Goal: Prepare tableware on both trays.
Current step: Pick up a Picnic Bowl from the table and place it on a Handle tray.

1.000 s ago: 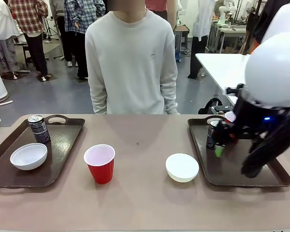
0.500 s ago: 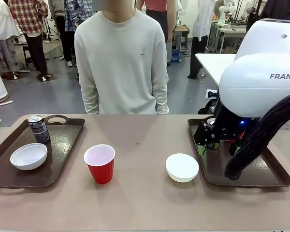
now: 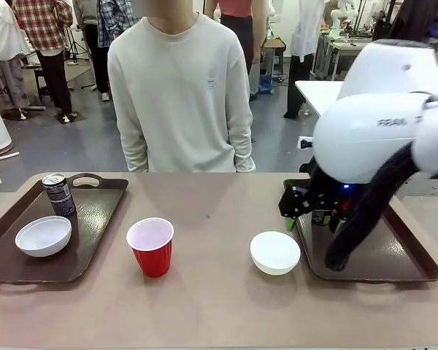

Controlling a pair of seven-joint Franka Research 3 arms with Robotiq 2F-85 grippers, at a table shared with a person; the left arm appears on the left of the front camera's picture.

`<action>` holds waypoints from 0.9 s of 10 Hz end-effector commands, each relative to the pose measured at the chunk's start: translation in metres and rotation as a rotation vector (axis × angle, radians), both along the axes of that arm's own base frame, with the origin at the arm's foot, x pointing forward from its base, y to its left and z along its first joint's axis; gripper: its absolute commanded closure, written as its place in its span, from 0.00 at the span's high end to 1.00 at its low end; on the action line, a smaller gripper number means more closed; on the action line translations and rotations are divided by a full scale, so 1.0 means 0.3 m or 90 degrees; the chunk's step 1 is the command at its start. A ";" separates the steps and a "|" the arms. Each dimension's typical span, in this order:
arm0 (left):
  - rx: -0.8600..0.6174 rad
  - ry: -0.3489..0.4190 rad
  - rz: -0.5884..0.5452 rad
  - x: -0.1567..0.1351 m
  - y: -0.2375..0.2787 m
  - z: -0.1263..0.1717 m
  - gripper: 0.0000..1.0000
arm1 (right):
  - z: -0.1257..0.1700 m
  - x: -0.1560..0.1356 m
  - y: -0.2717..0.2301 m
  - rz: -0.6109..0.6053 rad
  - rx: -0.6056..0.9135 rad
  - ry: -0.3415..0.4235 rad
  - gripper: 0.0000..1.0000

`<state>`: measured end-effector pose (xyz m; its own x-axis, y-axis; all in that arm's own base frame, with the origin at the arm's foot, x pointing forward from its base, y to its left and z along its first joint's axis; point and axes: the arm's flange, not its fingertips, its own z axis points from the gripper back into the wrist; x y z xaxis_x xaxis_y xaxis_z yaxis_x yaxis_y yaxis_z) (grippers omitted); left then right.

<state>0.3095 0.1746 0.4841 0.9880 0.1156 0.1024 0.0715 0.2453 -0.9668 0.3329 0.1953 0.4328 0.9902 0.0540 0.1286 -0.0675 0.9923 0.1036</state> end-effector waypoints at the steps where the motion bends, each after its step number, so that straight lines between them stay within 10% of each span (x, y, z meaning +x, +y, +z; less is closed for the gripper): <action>1: -0.010 0.000 0.002 -0.001 0.005 0.012 0.87 | -0.076 0.078 0.071 -0.032 0.001 -0.023 1.00; 7: -0.010 0.000 0.002 -0.001 0.005 0.012 0.87 | -0.295 0.174 0.064 -0.020 0.013 -0.019 1.00; 9: -0.010 0.000 0.002 -0.001 0.005 0.012 0.87 | -0.320 0.183 0.064 -0.017 0.002 -0.009 0.81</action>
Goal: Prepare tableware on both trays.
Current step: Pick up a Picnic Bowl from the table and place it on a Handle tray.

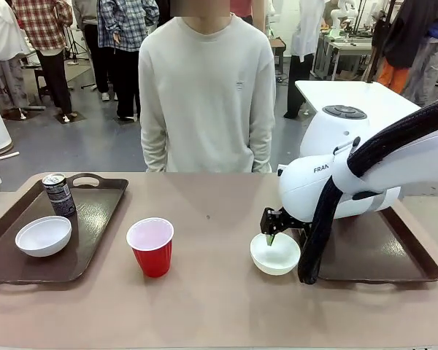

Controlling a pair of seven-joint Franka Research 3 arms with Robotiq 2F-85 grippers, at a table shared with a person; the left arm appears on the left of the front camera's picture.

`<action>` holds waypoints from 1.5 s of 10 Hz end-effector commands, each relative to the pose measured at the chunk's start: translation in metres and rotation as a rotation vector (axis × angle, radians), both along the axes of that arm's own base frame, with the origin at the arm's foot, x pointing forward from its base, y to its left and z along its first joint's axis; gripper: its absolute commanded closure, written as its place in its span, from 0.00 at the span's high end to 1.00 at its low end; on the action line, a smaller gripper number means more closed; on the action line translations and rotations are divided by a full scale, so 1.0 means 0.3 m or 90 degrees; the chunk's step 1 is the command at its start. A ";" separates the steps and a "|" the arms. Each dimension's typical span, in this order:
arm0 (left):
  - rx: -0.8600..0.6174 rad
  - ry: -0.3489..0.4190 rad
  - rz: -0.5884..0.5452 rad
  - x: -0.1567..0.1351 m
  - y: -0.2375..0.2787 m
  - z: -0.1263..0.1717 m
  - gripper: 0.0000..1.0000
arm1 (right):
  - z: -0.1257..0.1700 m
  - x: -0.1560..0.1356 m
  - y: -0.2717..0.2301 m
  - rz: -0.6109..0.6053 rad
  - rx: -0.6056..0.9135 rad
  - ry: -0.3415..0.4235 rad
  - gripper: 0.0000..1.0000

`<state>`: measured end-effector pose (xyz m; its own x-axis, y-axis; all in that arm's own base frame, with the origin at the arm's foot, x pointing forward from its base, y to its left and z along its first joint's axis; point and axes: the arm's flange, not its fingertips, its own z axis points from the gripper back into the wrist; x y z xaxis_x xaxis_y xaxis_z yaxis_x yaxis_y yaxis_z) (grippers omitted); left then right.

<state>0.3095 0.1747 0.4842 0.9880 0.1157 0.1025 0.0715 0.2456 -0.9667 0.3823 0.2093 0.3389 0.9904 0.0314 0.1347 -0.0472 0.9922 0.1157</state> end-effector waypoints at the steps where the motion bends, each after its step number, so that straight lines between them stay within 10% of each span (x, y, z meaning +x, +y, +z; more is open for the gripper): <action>1: -0.010 0.000 0.002 -0.002 0.004 0.012 0.87 | -0.015 0.017 0.019 -0.003 -0.009 0.000 0.64; 7: -0.010 0.000 0.002 -0.002 0.004 0.012 0.87 | -0.003 0.018 0.010 -0.005 -0.014 0.012 0.07; 15: -0.010 0.000 0.002 -0.002 0.004 0.012 0.87 | 0.422 -0.281 -0.271 0.062 -0.051 0.028 0.00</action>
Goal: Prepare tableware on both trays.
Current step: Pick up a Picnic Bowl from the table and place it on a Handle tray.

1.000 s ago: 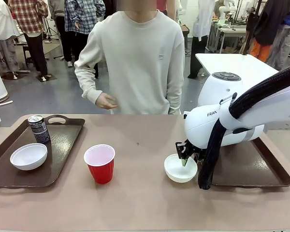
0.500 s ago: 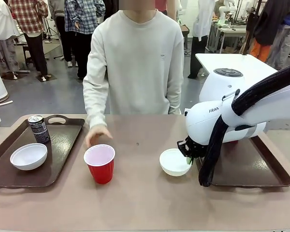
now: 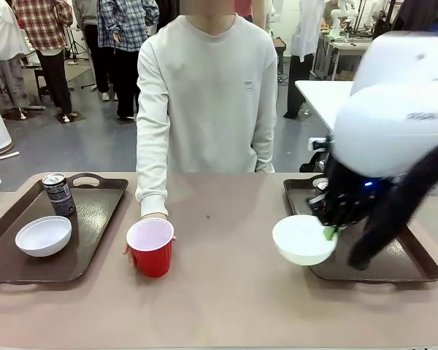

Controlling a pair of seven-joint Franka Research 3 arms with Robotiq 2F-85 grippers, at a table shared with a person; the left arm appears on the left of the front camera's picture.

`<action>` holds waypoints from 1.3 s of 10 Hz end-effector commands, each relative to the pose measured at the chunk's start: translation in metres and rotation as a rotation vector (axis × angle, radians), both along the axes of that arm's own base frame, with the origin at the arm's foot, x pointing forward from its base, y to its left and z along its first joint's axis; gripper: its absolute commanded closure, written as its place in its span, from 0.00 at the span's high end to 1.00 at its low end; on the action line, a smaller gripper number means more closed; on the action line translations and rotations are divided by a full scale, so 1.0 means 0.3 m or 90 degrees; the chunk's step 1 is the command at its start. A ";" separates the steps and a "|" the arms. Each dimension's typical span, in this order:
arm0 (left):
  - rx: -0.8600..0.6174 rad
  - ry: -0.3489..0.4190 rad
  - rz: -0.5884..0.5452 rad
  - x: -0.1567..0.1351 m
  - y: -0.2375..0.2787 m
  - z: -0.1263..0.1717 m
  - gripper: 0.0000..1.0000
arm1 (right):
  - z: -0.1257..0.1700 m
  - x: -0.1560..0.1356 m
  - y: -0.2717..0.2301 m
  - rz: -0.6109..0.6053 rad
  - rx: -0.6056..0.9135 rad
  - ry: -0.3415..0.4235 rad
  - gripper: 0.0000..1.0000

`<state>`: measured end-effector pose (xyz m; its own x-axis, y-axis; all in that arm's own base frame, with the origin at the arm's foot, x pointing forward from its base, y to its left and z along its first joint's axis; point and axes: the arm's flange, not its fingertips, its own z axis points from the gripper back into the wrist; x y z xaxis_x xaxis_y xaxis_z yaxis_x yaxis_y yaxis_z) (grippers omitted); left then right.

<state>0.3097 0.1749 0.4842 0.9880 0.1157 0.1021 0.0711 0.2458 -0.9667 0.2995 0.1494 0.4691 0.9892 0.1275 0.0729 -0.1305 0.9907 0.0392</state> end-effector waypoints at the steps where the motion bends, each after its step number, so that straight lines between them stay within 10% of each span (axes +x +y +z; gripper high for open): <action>1: -0.010 0.000 0.002 -0.002 0.004 0.012 0.87 | -0.025 0.008 -0.139 0.005 0.005 -0.009 0.00; 11: -0.010 0.000 0.002 -0.002 0.004 0.012 0.87 | -0.273 0.253 -0.397 -0.028 -0.041 -0.050 0.00; 13: -0.010 0.000 0.002 -0.002 0.004 0.012 0.87 | -0.188 0.291 -0.413 -0.011 -0.022 -0.042 0.00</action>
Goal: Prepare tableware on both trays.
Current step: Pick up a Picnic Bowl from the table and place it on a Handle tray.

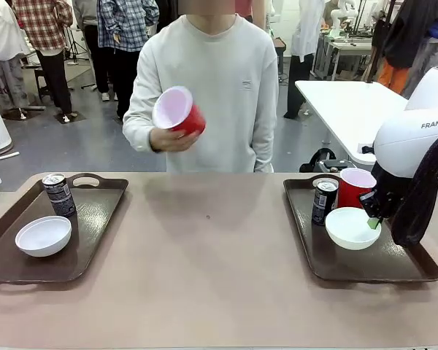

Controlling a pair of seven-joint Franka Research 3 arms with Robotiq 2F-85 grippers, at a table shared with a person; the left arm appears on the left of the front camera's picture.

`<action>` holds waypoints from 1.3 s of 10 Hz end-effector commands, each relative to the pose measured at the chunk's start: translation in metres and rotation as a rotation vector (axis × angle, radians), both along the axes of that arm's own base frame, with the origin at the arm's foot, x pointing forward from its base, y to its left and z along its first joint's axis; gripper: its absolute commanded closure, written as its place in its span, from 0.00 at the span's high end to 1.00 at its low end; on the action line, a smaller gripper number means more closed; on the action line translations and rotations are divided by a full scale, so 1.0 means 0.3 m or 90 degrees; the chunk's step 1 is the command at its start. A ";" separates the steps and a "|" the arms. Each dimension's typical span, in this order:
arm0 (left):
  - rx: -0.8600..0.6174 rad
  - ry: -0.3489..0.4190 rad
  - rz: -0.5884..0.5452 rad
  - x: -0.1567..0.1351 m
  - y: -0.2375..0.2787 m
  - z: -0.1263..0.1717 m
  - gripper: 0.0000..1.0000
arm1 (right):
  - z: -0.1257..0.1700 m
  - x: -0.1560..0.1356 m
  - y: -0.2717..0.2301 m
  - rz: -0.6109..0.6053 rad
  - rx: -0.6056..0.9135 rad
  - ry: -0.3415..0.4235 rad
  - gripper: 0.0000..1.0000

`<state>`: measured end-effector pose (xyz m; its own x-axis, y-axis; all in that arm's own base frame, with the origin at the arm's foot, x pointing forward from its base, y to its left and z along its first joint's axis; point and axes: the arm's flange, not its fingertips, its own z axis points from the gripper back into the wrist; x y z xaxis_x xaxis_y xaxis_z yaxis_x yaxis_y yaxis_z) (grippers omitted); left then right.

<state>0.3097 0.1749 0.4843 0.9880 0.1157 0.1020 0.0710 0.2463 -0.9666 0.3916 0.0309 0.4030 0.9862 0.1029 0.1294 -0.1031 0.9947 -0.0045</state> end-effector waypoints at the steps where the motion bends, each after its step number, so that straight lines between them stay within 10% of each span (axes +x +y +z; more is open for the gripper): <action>1: -0.011 -0.001 0.002 -0.002 0.004 0.011 0.87 | 0.033 -0.016 -0.018 0.007 0.001 -0.003 0.00; 10: -0.011 -0.001 0.002 -0.002 0.004 0.011 0.87 | -0.189 0.070 -0.018 0.139 0.003 -0.010 0.04; 11: -0.011 -0.001 0.002 -0.002 0.004 0.011 0.87 | -0.190 0.066 -0.019 0.134 0.003 -0.002 0.63; 13: -0.011 -0.001 0.002 -0.002 0.004 0.011 0.87 | -0.166 0.051 -0.022 0.129 0.007 0.009 0.83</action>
